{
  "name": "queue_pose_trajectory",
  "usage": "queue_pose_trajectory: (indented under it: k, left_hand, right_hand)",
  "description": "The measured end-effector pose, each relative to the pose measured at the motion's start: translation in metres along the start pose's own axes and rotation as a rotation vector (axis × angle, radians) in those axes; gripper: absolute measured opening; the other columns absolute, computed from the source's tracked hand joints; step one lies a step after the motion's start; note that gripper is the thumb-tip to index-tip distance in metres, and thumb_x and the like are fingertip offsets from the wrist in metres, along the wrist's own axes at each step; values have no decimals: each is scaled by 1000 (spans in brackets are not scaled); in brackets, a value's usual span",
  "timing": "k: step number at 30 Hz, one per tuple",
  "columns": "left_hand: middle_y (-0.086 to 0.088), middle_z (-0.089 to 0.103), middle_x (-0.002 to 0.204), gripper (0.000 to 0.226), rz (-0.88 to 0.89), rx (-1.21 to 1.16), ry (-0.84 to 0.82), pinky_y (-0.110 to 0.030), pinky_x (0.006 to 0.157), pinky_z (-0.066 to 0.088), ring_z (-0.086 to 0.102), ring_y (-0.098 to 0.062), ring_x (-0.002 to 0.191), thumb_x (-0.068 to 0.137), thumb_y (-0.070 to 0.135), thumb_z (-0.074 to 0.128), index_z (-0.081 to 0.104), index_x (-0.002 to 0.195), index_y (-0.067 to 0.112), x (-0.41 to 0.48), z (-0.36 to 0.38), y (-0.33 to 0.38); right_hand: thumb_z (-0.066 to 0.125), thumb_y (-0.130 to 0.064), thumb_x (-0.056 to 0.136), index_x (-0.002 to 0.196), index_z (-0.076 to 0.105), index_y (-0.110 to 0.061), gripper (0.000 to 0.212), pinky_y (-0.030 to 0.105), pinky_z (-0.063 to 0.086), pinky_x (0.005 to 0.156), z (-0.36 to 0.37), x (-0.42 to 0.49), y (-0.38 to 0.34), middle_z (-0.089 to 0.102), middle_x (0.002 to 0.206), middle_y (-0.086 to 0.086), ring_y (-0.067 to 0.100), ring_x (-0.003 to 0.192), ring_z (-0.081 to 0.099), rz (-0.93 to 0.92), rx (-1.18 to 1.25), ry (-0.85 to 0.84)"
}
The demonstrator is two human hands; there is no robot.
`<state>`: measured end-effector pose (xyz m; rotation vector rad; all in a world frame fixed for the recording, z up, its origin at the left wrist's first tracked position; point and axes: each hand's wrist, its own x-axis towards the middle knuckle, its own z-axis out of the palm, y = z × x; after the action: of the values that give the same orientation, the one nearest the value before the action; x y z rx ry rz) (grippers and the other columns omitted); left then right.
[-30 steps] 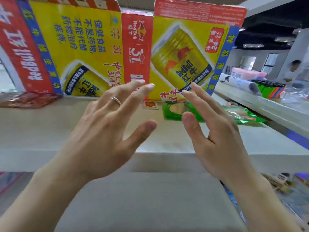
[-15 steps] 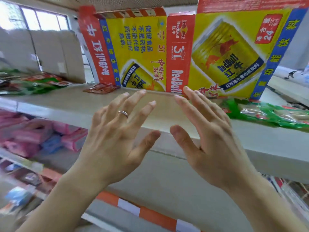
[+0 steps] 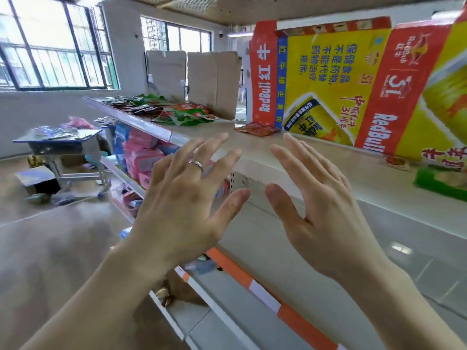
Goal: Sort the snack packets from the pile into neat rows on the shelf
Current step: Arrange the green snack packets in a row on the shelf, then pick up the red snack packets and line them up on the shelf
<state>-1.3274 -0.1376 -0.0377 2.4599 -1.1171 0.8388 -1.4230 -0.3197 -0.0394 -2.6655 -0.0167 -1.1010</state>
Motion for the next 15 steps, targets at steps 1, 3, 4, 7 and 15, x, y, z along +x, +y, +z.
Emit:
queue_pose_trajectory:
  k: [1, 3, 4, 7, 15]
  left_hand:
    - [9, 24, 161, 63, -10, 1, 2, -49, 113, 25, 21, -19, 148, 95, 65, 25, 37, 148, 33, -3, -1, -10]
    - [10, 23, 161, 63, -25, 9, 8, -48, 114, 23, 20, -18, 148, 95, 65, 26, 37, 148, 34, -8, -4, -34]
    - [10, 23, 161, 62, -29, 17, 10, -47, 115, 21, 20, -18, 148, 95, 64, 27, 37, 148, 34, -9, -5, -47]
    - [9, 24, 161, 63, -35, 37, 20, -44, 116, 19, 20, -18, 147, 95, 64, 28, 37, 149, 33, -11, -12, -91]
    - [9, 26, 160, 62, -62, 19, 100, -48, 116, 24, 25, -18, 147, 94, 63, 30, 38, 148, 34, -24, -32, -218]
  right_hand:
    - [34, -54, 99, 149, 37, -30, 56, 44, 21, 119, 7, 5, -7, 25, 160, -9, 7, 149, 16, -4, 4, -5]
    - [35, -54, 99, 149, 36, -31, 55, 43, 20, 120, 23, 17, -23, 25, 160, -9, 6, 149, 15, -17, 7, -13]
    - [37, -53, 98, 149, 36, -31, 55, 43, 20, 120, 33, 23, -32, 24, 161, -9, 7, 149, 15, -22, 8, -15]
    - [40, -54, 96, 149, 36, -31, 58, 44, 21, 120, 61, 44, -61, 24, 161, -8, 8, 149, 16, -43, -9, -25]
    - [38, -57, 93, 149, 37, -29, 62, 47, 22, 119, 140, 100, -139, 27, 160, -5, 13, 147, 21, -84, -52, -18]
